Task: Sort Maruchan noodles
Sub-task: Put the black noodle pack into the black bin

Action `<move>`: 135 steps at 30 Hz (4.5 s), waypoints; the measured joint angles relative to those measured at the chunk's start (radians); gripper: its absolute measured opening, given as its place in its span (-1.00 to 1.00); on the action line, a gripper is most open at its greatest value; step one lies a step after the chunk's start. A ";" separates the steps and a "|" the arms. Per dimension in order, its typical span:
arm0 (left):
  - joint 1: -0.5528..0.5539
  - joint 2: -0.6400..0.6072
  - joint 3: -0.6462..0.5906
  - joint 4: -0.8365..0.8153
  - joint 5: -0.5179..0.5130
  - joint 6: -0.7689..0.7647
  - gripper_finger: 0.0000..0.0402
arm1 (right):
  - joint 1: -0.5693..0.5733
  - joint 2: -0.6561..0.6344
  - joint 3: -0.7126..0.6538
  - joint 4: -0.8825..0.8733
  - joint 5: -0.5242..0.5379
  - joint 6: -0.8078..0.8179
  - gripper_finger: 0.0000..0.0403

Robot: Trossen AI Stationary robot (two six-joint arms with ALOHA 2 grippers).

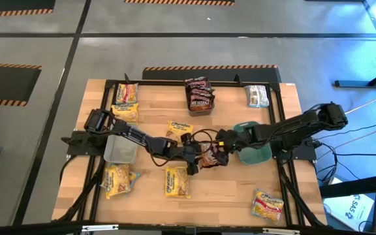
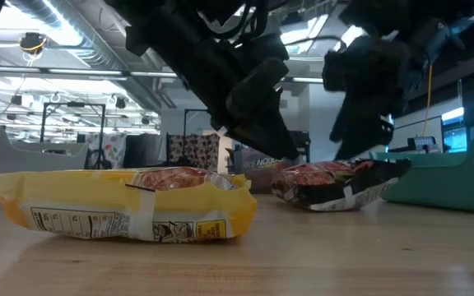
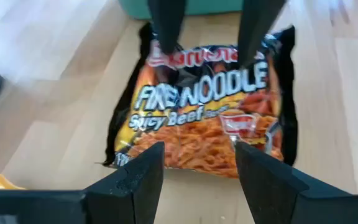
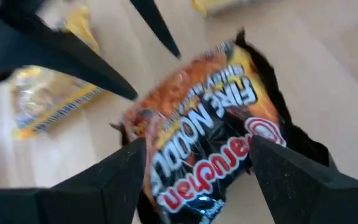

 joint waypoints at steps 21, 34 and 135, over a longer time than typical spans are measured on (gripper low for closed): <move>0.026 0.111 0.000 0.107 0.046 0.076 -0.04 | 0.027 -0.052 0.069 -0.248 -0.255 0.250 0.33; -0.012 0.018 -0.003 0.091 0.030 0.193 -0.04 | 0.054 -0.075 0.215 -0.409 -0.167 0.074 0.33; -0.036 0.065 -0.002 0.057 0.056 0.019 -0.04 | 0.196 0.144 0.001 0.072 0.041 0.486 0.75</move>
